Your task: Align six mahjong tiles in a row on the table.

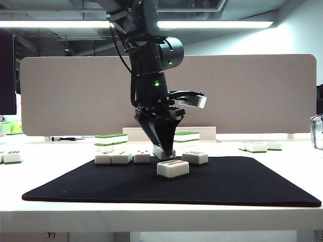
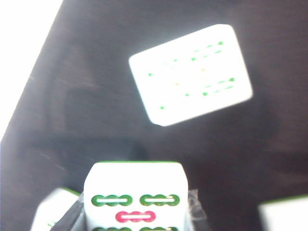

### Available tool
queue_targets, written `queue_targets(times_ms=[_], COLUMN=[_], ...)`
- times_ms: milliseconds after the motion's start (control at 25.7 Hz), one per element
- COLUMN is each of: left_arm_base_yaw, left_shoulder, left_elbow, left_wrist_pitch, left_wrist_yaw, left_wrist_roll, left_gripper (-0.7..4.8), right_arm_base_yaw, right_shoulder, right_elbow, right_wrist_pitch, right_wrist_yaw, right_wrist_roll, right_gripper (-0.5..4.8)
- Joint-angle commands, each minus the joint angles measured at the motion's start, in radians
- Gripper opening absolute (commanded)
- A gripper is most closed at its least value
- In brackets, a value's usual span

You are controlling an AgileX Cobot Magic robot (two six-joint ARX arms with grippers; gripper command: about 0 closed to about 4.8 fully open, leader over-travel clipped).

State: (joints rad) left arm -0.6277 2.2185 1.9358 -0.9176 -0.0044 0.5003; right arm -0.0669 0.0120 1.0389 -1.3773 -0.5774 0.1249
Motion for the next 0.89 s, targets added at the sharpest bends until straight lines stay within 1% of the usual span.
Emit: queue_targets(times_ms=[39, 233, 272, 427, 466, 622, 661, 699, 777, 894], left_arm_base_yaw=[0.016, 0.037, 0.039, 0.056, 0.063, 0.064, 0.063, 0.062, 0.061, 0.061], left_shoulder=[0.003, 0.01, 0.01, 0.01, 0.01, 0.01, 0.01, 0.01, 0.01, 0.01], left_elbow=[0.004, 0.004, 0.004, 0.004, 0.004, 0.004, 0.004, 0.004, 0.004, 0.004], left_wrist_pitch=[0.046, 0.052, 0.051, 0.04, 0.032, 0.01, 0.005, -0.005, -0.01, -0.003], left_wrist_yaw=[0.001, 0.011, 0.011, 0.002, 0.0, -0.002, -0.002, -0.002, -0.002, -0.003], left_wrist_roll=[0.06, 0.171, 0.182, 0.186, 0.206, 0.207, 0.207, 0.207, 0.207, 0.207], left_gripper=[1.51, 1.57, 1.57, 1.57, 1.57, 1.57, 1.64, 2.03, 2.41, 2.46], right_arm_base_yaw=[0.001, 0.001, 0.001, 0.001, 0.001, 0.001, 0.001, 0.001, 0.001, 0.001], right_shoulder=[-0.012, -0.012, -0.012, -0.012, -0.012, -0.012, -0.012, -0.012, -0.012, -0.012], right_elbow=[0.003, 0.003, 0.003, 0.003, 0.003, 0.003, 0.003, 0.003, 0.003, 0.003], right_wrist_pitch=[0.012, 0.013, 0.013, 0.012, 0.012, 0.012, 0.012, 0.012, 0.012, 0.012], right_wrist_yaw=[-0.001, -0.001, -0.001, -0.001, -0.001, -0.001, -0.001, -0.001, -0.001, -0.001], right_wrist_roll=[-0.003, -0.003, -0.003, -0.002, -0.003, -0.002, -0.002, -0.002, -0.002, -0.002], right_gripper=[-0.01, -0.01, -0.01, -0.01, -0.01, -0.01, -0.01, -0.01, -0.01, -0.01])
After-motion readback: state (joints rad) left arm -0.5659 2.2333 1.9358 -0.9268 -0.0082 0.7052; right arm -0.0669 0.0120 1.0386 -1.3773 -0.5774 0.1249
